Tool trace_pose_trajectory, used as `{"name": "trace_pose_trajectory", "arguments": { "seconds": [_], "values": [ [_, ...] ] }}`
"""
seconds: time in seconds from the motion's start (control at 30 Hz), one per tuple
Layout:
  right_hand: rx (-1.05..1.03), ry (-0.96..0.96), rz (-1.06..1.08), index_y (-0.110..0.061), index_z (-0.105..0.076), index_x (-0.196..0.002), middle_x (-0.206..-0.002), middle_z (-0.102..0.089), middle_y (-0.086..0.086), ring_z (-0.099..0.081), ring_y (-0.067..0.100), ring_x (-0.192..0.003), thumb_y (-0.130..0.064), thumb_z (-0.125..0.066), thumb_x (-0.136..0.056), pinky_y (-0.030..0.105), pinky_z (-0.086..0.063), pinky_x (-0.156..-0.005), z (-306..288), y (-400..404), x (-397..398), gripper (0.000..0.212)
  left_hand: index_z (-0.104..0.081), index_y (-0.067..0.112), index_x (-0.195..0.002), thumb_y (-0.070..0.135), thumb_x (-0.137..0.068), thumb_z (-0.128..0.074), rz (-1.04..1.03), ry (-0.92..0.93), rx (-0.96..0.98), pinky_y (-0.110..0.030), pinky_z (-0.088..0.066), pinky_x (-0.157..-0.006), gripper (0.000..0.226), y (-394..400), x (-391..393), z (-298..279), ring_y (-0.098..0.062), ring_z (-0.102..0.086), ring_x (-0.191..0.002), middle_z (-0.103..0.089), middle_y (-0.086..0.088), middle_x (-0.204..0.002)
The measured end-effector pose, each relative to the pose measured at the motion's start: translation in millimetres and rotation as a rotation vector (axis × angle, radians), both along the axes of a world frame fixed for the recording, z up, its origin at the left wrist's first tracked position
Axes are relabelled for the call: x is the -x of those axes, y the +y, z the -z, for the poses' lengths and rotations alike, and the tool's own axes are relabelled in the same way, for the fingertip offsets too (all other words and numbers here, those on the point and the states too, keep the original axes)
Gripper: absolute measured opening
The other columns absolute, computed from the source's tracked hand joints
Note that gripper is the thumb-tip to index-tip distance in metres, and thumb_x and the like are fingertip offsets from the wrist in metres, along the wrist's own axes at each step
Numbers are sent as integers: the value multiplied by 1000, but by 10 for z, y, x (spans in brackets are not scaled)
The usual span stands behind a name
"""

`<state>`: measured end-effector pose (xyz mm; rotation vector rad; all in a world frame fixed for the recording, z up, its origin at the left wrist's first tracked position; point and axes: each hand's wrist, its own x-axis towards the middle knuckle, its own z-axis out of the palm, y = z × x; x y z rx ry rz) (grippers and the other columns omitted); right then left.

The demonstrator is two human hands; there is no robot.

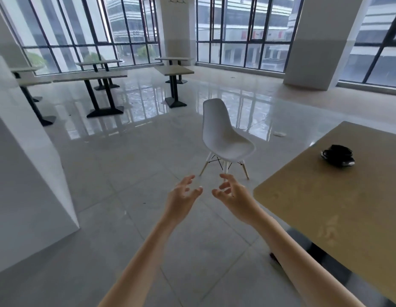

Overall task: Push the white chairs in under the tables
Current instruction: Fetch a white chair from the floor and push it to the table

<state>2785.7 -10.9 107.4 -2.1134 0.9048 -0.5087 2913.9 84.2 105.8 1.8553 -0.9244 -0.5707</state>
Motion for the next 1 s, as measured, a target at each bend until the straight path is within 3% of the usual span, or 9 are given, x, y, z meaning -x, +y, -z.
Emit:
{"name": "trace_pose_trajectory", "arguments": {
  "seconds": [0.2,0.3,0.4,0.53,0.57,0.67,0.77,0.9,1.0],
  "values": [
    [-4,-30,19,-18,-39,-133,-106,-59,1,-60,19,-97,-33,-59,-86,39,-48,-90,-216,-1182,-1136,54,-47,15,-132,24,-91,-55,-50,-7,-3,-38,-42,-102,43,-1106,-1260,-164,-26,-54,-120,-54,-12,-135],
    [-16,-50,4,-21,-41,-131,-103,-59,-3,-61,18,-98,-35,-60,-85,42,-49,-92,-232,-1621,-1732,52,-45,10,-134,27,-89,-57,-66,56,-63,-40,-40,-106,49,-1502,-1837,-64,-29,-53,-123,-52,-19,-137],
    [-24,-51,-16,-20,-41,-131,-103,-57,-4,-61,19,-99,-35,-60,-85,42,-48,-92,-112,-1982,-2279,52,-45,6,-134,39,-75,-56,-74,105,-110,-39,-39,-106,69,-1855,-2345,110,-30,-53,-122,-52,-23,-135],
    [-10,26,-28,-21,-39,-133,-113,-61,-2,-61,15,-102,-37,-57,-87,16,-38,-71,143,-2541,-3077,52,-45,5,-133,22,-89,-58,-72,149,-146,-39,-40,-104,49,-2456,-3131,402,-31,-53,-121,-52,-24,-134],
    [-5,41,-27,-22,-39,-133,-115,-61,-2,-61,14,-102,-38,-56,-87,16,-38,-70,193,-2689,-3275,52,-45,4,-133,24,-88,-59,-70,152,-147,-39,-40,-104,51,-2616,-3335,434,-31,-54,-120,-52,-24,-134],
    [-36,13,-21,-20,-37,-135,-118,-61,4,-61,18,-102,-38,-57,-86,38,-50,-89,288,-3187,-3953,56,-45,4,-132,32,-83,-59,-46,144,-121,-36,-42,-100,59,-3121,-4024,443,-33,-55,-118,-55,-23,-130],
    [-58,8,23,-17,-37,-135,-118,-60,8,-59,23,-103,-36,-58,-86,42,-48,-94,248,-3793,-4682,57,-46,5,-131,49,-63,-53,-33,91,-133,-43,-44,-99,81,-3716,-4821,362,-36,-58,-112,-61,-23,-122],
    [-69,-4,110,-17,-37,-135,-118,-59,8,-60,24,-103,-35,-60,-85,40,-48,-92,159,-4576,-5406,59,-47,7,-130,42,-68,-50,-6,53,-113,-41,-44,-98,72,-4498,-5651,75,-32,-60,-110,-63,-21,-120],
    [-88,1,182,-14,-37,-135,-118,-59,11,-61,28,-104,-32,-63,-84,44,-48,-93,184,-5160,-5804,59,-49,4,-128,27,-86,-59,81,54,-76,-32,-43,-92,49,-5119,-6088,-29,-28,-60,-106,-61,-21,-121]
  ]
}}
